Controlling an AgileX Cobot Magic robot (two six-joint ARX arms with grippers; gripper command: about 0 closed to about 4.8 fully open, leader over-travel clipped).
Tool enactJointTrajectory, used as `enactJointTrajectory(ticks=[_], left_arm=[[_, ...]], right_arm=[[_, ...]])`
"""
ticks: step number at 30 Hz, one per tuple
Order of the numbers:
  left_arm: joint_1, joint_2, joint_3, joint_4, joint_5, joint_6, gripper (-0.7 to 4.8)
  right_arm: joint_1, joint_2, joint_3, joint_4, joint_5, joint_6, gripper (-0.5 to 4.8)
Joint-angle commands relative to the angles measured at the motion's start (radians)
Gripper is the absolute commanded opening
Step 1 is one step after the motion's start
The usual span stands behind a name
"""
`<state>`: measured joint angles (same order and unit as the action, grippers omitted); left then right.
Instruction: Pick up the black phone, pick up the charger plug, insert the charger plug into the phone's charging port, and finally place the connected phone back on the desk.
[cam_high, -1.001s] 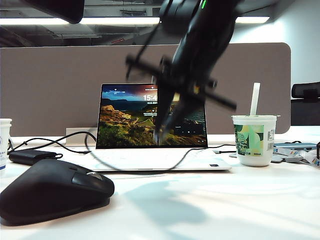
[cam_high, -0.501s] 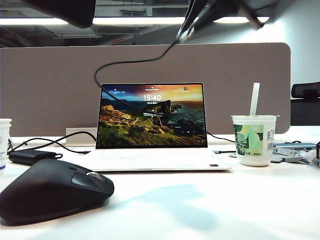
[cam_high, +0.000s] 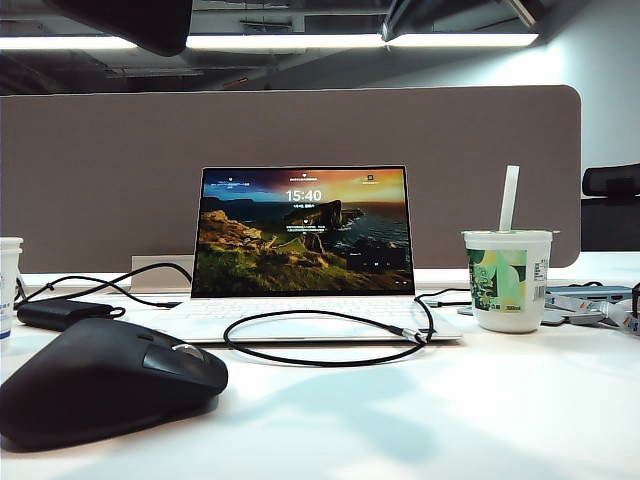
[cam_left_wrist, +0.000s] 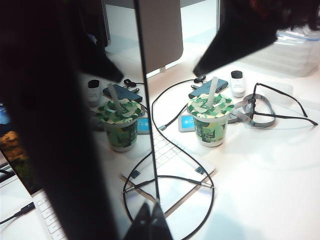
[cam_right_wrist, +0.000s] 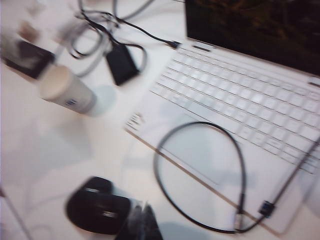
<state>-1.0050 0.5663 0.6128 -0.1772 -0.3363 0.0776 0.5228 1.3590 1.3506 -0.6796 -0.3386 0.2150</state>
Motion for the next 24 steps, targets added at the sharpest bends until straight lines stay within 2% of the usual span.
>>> enactJointTrajectory(ticks=[1,4,8,13,17,24], left_arm=[[-0.001,-0.004,0.008,0.043,0.000,0.001,-0.06],[-0.001,-0.004,0.008,0.043,0.000,0.001,-0.06],[-0.001,-0.004,0.008,0.042,0.000,0.001,-0.06],[-0.001,-0.004,0.008,0.042,0.000,0.001,-0.06],[-0.001,-0.004,0.008,0.043,0.000,0.001,-0.06],[-0.001,-0.004,0.008,0.036,0.000,0.001,-0.06]], right_arm=[[0.004,0.032,0.002,-0.056,0.075,-0.037,-0.08],[0.008,0.082,0.002,-0.116,0.099,-0.048,-0.01],[0.014,0.172,0.002,-0.167,0.101,-0.067,1.20],[0.015,0.277,0.003,-0.169,0.117,-0.071,1.29],[0.026,0.346,0.003,-0.175,0.167,-0.129,2.24],[0.046,0.417,0.003,-0.173,0.245,-0.157,2.25]])
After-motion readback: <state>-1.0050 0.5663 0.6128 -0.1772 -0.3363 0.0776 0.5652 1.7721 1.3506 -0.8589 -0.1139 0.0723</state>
